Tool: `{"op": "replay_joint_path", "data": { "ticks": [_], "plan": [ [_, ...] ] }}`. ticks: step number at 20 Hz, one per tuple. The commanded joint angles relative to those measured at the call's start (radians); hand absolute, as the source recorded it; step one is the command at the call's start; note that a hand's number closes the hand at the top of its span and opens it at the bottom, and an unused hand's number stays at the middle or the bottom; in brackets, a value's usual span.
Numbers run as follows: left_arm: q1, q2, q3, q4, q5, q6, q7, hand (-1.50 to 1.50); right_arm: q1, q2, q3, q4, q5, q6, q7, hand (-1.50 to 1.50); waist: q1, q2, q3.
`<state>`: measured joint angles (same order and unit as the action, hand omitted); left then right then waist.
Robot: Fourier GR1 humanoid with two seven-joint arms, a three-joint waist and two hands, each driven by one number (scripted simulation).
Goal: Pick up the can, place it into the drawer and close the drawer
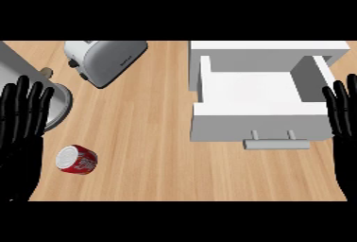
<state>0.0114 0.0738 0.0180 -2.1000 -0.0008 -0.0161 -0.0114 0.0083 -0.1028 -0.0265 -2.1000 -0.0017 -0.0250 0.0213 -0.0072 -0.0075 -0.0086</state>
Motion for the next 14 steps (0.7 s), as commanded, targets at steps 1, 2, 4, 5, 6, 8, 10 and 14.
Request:
{"op": "replay_joint_path", "data": {
  "ticks": [1, 2, 4, 5, 6, 8, 10, 14],
  "plan": [
    [0.094, 0.030, 0.035, -0.070, 0.089, -0.076, 0.005, -1.50, 0.006, 0.007, -0.016, 0.011, -0.003, 0.006, -0.032, -1.50, 0.011, 0.006, 0.009],
    [0.045, 0.066, 0.085, -0.083, 0.127, -0.085, 0.061, -1.50, -0.065, 0.029, 0.037, 0.005, 0.035, -0.030, 0.041, -1.50, 0.013, 0.007, 0.008],
    [0.201, 0.113, 0.201, -0.077, 0.271, -0.198, -0.071, -1.50, -0.021, 0.004, -0.015, 0.030, -0.031, 0.025, -0.046, -1.50, 0.020, 0.006, 0.008],
    [0.276, 0.129, 0.231, -0.126, 0.314, -0.238, -0.078, -1.50, -0.014, 0.017, -0.024, 0.027, -0.041, 0.011, -0.043, -1.50, 0.027, 0.004, 0.008],
    [0.271, 0.173, 0.314, -0.121, 0.400, -0.274, -0.067, -1.50, 0.033, 0.009, -0.025, -0.035, -0.061, 0.028, -0.028, -1.50, 0.023, 0.003, 0.008],
    [0.341, 0.103, 0.258, 0.004, 0.284, -0.131, 0.124, -1.50, 0.071, 0.033, -0.044, 0.035, -0.010, -0.061, 0.137, -1.50, 0.034, 0.008, 0.007],
    [0.334, 0.130, 0.301, -0.040, 0.327, -0.117, 0.199, -1.50, 0.055, 0.031, -0.020, 0.038, 0.010, -0.063, 0.178, -1.50, 0.025, 0.007, 0.008],
    [0.414, 0.126, 0.375, -0.078, 0.415, -0.180, 0.202, -1.50, -0.015, -0.003, -0.073, 0.013, -0.039, -0.060, 0.276, -1.50, 0.019, 0.006, 0.008]
  ]
}}
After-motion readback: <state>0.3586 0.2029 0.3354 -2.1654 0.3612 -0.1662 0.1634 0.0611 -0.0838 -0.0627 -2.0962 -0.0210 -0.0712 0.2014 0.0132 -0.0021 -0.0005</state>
